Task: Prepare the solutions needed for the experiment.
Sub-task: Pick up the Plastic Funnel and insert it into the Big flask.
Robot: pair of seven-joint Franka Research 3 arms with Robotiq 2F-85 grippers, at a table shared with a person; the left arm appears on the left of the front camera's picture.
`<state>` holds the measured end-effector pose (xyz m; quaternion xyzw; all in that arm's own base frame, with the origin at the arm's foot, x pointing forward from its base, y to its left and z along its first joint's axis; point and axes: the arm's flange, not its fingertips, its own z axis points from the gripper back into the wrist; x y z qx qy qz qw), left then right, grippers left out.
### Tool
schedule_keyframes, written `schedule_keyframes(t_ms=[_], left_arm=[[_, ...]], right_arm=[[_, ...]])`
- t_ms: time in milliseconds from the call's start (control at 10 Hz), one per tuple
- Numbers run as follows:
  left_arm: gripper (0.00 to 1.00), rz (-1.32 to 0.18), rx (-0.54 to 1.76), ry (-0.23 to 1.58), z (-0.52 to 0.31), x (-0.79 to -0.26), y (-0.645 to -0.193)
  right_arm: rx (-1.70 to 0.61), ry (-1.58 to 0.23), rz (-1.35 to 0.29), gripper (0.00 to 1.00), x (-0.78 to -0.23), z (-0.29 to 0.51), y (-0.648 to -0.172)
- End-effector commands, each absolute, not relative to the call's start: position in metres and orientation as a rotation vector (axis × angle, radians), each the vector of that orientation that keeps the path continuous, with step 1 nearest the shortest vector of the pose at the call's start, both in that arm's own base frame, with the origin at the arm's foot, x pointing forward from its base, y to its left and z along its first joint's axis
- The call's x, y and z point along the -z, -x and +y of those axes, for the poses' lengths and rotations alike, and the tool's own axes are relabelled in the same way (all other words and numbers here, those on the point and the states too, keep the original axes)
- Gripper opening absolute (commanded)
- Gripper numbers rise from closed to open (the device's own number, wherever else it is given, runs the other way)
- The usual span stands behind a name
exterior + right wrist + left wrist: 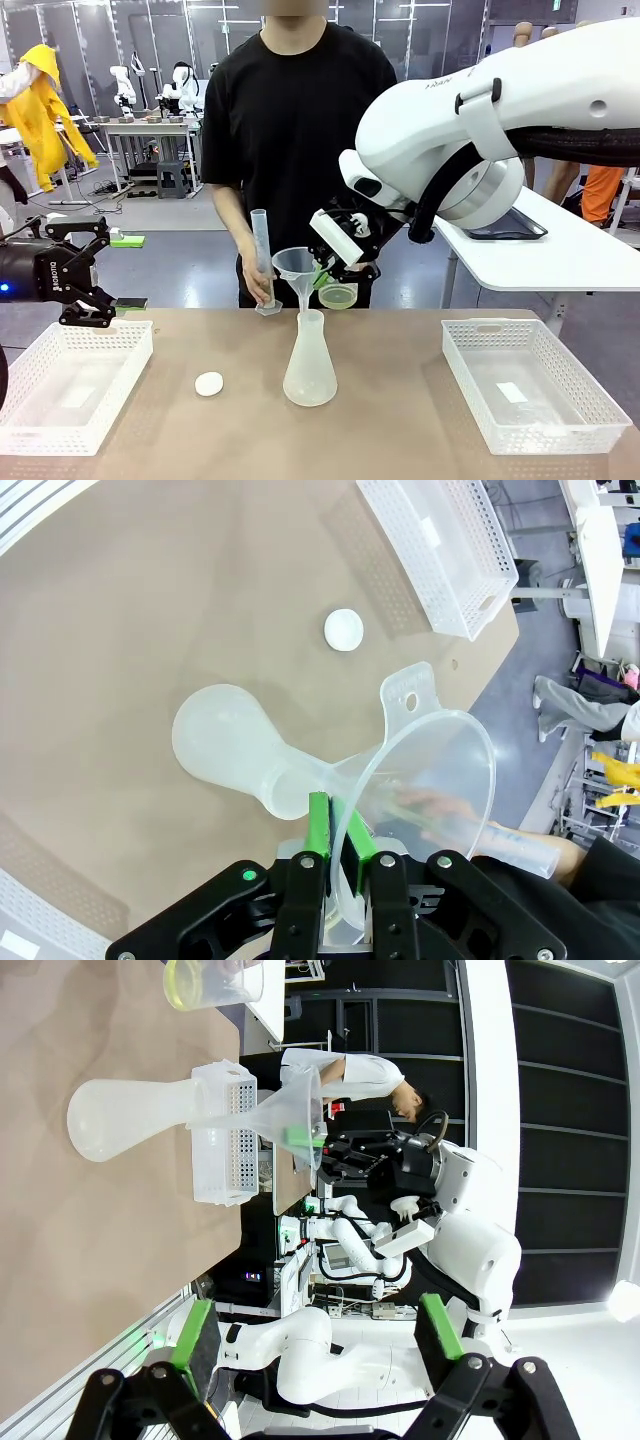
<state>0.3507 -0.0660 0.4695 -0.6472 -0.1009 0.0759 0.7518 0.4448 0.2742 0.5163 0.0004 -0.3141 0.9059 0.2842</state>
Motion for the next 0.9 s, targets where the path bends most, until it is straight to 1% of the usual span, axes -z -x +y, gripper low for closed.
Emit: schedule_keyframes(t_ms=[0, 400, 700, 800], left_arm=[[1.00, -0.216, -0.171, 1.433, -0.068, -0.472, -0.350], [1.00, -0.216, -0.171, 1.433, -0.068, -0.472, -0.350], [1.00, -0.216, -0.171, 1.433, -0.068, -0.472, -0.350], [1.00, -0.216, -0.171, 1.433, -0.068, -0.472, -0.350]], right_arm=[[-2.416, -0.014, -0.870, 0.06, -0.504, 0.271, -0.449], [-2.430, -0.017, -0.880, 0.06, -0.503, 0.273, -0.447], [-2.460, 0.015, -0.901, 0.06, -0.543, 0.275, -0.420], [-2.466, 0.067, -0.892, 0.06, -0.553, 0.272, -0.417]])
